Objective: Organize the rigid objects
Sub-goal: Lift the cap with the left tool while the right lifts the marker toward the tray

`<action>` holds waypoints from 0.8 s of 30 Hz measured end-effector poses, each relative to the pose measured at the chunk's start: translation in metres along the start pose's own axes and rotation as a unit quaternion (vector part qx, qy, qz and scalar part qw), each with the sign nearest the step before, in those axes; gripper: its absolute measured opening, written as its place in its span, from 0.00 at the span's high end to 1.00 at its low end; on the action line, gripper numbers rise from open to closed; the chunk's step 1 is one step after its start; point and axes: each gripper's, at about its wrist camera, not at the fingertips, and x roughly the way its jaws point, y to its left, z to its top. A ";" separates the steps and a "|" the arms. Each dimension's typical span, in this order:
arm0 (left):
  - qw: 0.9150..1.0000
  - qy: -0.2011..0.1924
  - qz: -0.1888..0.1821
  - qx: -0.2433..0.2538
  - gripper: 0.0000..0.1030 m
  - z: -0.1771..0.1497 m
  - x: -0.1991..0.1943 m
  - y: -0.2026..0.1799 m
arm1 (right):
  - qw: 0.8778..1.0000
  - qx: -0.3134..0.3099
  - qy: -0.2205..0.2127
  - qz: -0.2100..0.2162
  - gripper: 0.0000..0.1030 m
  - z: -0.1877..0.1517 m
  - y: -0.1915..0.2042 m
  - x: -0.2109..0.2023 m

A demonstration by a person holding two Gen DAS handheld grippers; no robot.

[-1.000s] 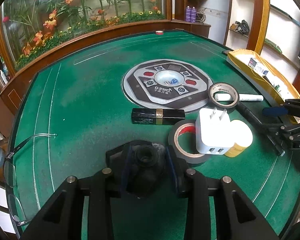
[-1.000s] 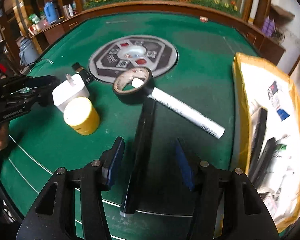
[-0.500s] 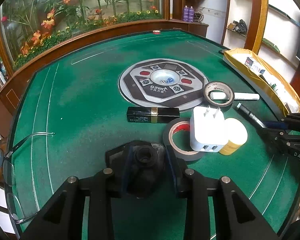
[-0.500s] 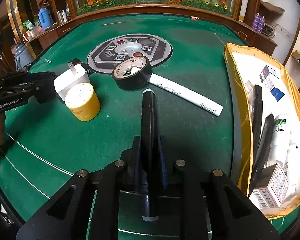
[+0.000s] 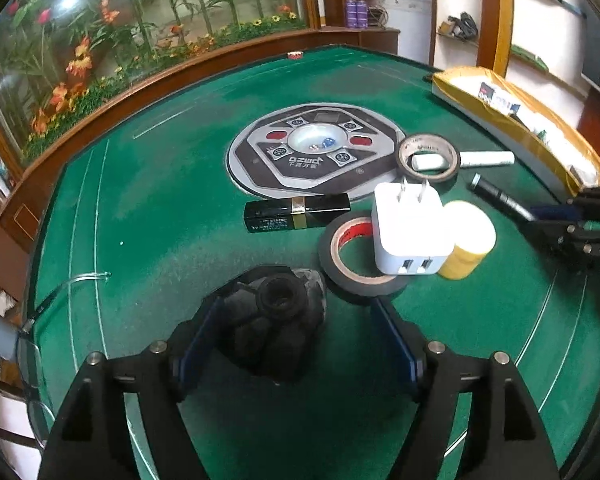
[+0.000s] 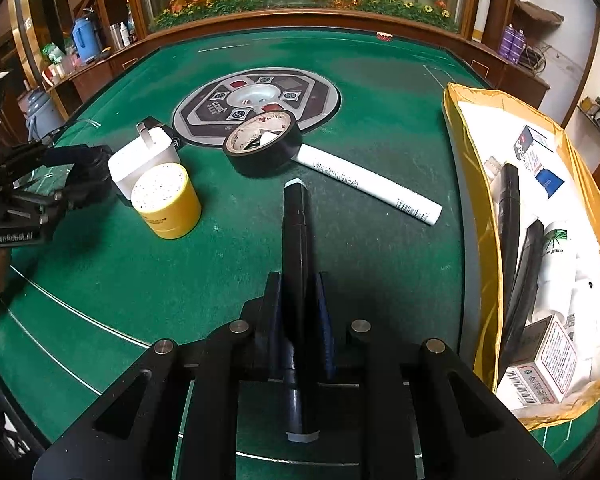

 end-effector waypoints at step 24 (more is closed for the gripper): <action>0.999 -0.035 0.006 -0.031 0.63 0.004 -0.014 0.008 | 0.998 0.039 -0.022 0.038 0.85 -0.014 -0.002 -0.018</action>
